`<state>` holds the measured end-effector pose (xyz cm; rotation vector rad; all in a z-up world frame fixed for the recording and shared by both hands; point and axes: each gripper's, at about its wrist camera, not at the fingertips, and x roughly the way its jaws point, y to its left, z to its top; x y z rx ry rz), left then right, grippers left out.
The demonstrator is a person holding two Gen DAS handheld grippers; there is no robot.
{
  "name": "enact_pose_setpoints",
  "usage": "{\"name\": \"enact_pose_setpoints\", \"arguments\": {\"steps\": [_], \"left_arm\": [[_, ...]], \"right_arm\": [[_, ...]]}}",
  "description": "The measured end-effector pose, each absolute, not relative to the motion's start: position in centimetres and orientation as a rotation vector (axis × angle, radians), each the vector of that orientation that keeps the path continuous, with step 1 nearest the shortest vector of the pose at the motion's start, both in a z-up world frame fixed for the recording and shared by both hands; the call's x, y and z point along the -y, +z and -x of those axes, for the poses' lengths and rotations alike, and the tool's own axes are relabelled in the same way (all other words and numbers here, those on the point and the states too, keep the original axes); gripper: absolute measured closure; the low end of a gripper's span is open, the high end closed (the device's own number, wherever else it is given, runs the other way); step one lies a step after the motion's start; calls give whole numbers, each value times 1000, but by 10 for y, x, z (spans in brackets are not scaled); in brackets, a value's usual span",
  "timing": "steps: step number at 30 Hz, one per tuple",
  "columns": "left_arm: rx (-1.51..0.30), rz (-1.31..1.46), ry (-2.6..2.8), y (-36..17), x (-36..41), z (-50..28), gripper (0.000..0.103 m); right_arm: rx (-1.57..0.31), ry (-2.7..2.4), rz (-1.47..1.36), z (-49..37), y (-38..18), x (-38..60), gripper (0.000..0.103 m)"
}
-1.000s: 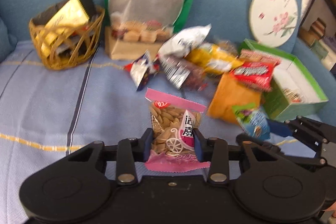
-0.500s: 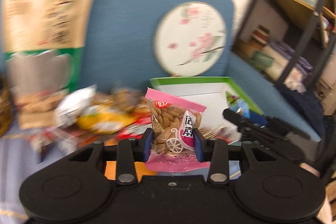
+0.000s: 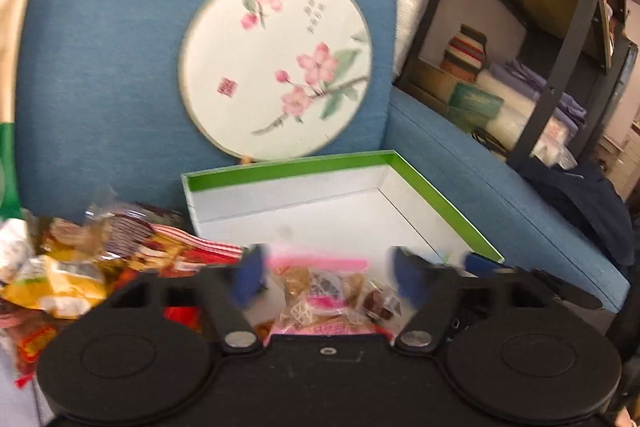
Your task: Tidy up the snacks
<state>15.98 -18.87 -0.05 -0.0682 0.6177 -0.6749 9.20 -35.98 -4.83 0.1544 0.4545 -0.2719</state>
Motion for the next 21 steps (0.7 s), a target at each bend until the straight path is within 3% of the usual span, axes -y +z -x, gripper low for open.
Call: {"name": "enact_pose_setpoints", "arguments": {"steps": [5,11,21], "left_arm": [[-556,82,-618,19,144,-141,0],[-604,96,-488,14,72,-135,0],[-723,208,-440,-12,14,-148,0]], "right_arm": [[-377,-267,-157,-82,-41,356,0],[-347,-62,-200,-76,-31,327,0],[-477,389,-215,-76,-42,243,0]]}}
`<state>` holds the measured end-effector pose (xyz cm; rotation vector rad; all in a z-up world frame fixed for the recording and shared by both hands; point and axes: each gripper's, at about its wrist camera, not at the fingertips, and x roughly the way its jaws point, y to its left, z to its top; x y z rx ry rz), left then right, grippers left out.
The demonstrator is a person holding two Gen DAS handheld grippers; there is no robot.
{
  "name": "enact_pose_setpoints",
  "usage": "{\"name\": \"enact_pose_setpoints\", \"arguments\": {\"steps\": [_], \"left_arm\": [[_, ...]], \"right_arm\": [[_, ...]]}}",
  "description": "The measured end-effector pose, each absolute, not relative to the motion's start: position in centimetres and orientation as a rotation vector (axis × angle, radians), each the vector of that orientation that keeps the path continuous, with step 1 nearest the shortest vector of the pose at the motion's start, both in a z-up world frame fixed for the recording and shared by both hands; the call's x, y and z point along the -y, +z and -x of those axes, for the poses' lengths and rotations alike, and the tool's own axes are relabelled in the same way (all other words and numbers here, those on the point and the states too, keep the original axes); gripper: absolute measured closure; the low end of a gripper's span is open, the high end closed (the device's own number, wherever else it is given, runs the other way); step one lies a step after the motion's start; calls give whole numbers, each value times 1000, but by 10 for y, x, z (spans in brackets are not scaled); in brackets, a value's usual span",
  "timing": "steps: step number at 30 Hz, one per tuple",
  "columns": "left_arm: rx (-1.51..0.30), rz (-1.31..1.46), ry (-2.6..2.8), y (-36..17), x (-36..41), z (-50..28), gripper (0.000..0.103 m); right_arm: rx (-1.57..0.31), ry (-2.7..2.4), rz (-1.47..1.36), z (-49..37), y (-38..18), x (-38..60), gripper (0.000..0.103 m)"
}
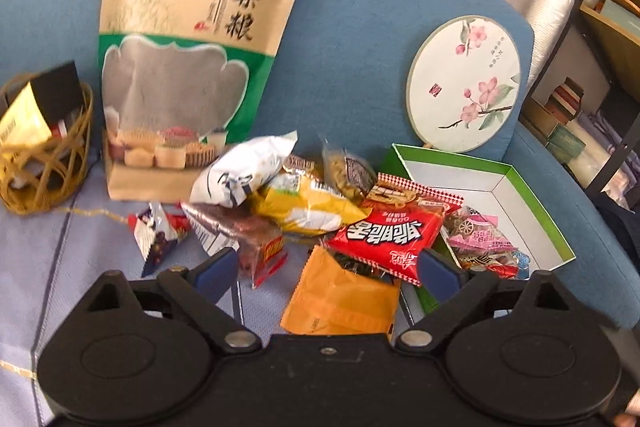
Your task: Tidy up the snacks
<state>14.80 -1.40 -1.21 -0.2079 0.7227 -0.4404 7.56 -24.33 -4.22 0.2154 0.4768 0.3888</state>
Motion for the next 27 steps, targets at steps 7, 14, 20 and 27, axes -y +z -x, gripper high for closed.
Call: {"name": "enact_pose_setpoints", "arguments": {"steps": [7,14,20,27], "left_arm": [[-756,230,-547,-13,35,-163,0],[-828,310,-555,-30,66,-187,0],[-885,395,-495,-53,74,-208,0],[-905,436,-573,-56,63,-202,84]], "right_arm": [[-548,418,-110,-79,-61,210,0],[-517,385,-64,-77,-55,220,0],[-485,277,73,-75,-46,230,0],[-487,217,-32,-85,-40,259,0]]}}
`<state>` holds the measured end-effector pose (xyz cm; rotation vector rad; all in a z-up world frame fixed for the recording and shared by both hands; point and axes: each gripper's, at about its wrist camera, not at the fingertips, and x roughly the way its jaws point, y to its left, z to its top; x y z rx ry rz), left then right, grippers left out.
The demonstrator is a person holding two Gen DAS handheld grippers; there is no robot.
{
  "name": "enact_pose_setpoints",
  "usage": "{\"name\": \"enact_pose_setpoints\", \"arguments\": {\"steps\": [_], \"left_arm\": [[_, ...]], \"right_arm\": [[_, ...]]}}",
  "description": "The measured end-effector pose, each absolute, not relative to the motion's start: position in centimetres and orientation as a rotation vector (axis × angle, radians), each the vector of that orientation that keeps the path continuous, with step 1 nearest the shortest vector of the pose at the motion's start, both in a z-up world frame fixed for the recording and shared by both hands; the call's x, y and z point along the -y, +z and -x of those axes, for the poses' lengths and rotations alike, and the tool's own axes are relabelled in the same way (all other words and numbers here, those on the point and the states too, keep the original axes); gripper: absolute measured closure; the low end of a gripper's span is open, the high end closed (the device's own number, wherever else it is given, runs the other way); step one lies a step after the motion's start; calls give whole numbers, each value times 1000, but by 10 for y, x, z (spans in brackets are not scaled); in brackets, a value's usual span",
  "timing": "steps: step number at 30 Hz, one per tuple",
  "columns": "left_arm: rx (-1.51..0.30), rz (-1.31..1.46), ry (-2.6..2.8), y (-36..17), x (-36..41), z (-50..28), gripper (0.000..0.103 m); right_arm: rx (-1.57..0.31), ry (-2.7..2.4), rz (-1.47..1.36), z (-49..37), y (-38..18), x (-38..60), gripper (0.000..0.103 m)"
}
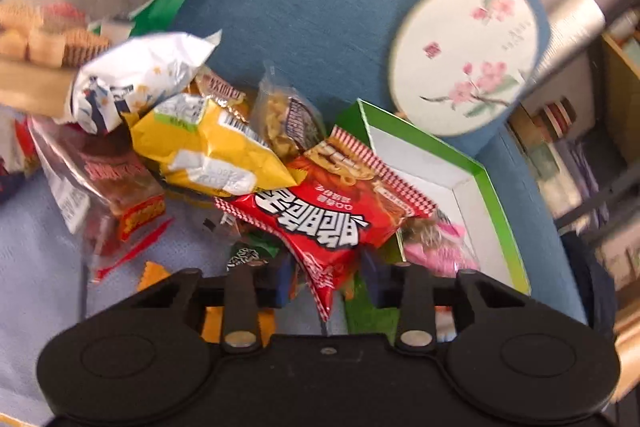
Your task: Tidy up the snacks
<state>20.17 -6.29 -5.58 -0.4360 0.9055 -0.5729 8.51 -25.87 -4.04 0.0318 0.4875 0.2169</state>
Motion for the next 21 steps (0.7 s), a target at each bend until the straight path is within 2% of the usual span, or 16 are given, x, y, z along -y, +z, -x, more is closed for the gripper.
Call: {"name": "enact_pose_setpoints", "arguments": {"steps": [1,2,3,7,9,10,11,12,14,21], "left_arm": [[-902,407,-592,-53,59,-196,85],[-902,381,-614,-51,54,-190,100],[-915,355,-632,-50,47,-183,103],[-950,231,-598,-55,13,-151,103],[-952,228,-549,-58,-7,-136,90],[-951,256,-537,-57,-15,-132,77],[-945,287,-530,-55,-20,-130,60],[-925,317,-529,-51,-25,-128,34],[-868,349,-530,-41,-26,-130,9],[-861,289,-632,-31,1,-136,5]], "right_arm": [[-493,218,-48,-86,-40,260,0],[-495,225,-62,-86,-39,262,0],[-494,237,-72,-85,-39,262,0],[-509,291,-103,-85,-39,258,0],[-523,330,-125,-83,-40,252,0],[-529,348,-129,-82,-40,249,0],[-539,364,-132,-82,-40,246,0],[-550,377,-133,-82,-41,243,0],[-579,392,-132,-83,-45,237,0],[-708,358,-248,-81,-59,244,0]]}}
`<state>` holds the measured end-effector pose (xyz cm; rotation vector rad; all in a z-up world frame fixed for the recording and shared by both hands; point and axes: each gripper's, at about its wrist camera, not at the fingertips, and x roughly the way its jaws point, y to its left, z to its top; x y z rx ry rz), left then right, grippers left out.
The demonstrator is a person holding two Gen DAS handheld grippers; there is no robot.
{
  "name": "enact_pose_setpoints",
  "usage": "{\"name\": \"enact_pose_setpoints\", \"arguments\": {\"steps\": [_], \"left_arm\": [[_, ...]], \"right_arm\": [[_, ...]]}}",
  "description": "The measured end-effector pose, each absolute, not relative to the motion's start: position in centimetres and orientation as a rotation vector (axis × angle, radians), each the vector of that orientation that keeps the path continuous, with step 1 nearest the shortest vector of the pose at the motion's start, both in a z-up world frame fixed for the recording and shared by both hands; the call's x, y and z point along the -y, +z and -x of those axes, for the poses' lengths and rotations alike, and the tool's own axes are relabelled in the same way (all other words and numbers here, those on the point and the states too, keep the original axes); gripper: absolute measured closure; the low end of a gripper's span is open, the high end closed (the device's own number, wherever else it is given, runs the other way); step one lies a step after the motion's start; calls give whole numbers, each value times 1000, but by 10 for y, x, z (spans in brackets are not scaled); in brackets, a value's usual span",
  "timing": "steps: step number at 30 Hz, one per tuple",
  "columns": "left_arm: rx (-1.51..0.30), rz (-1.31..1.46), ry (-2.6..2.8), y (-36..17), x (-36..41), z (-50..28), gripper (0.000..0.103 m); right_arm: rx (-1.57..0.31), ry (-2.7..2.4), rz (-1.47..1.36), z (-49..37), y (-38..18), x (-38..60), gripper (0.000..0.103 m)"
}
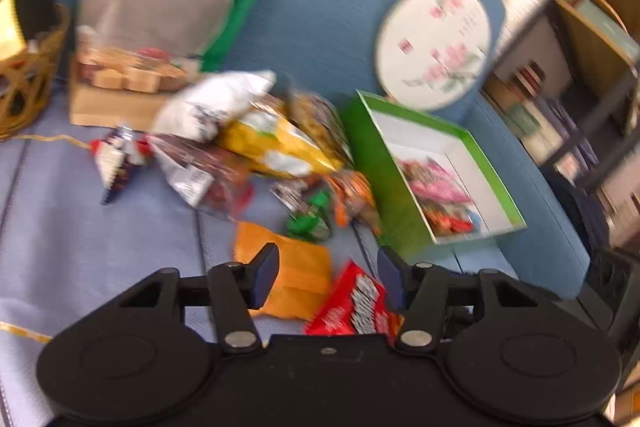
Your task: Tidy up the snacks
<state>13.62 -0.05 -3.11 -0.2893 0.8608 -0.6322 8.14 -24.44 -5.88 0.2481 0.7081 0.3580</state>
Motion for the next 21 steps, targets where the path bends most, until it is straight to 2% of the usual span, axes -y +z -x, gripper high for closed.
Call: {"name": "enact_pose_setpoints", "arguments": {"steps": [8,10,11,13,14,15,19,21], "left_arm": [[-903,167,-731,-50,31,-133,5],[-913,152,-743,-55,40,-137,5],[-922,145,-745,-58,44,-139,6],[-945,118,-738,-65,50,-142,12],[-959,102,-738,-68,52,-143,20],[-966,92,-744,-71,53,-142,23],[-994,91,-757,-72,53,-132,20],[-999,98,-752,-71,52,-130,13]], "right_arm": [[-737,256,-334,-38,-79,267,0],[-776,292,-358,-36,-83,269,9],[-785,313,-376,-36,-85,270,10],[-800,347,-414,-35,-87,270,11],[-809,359,-431,-35,-89,270,11],[-817,367,-445,-35,-92,269,12],[-785,379,-433,-24,-92,270,15],[-785,376,-436,-21,-91,272,16]]}}
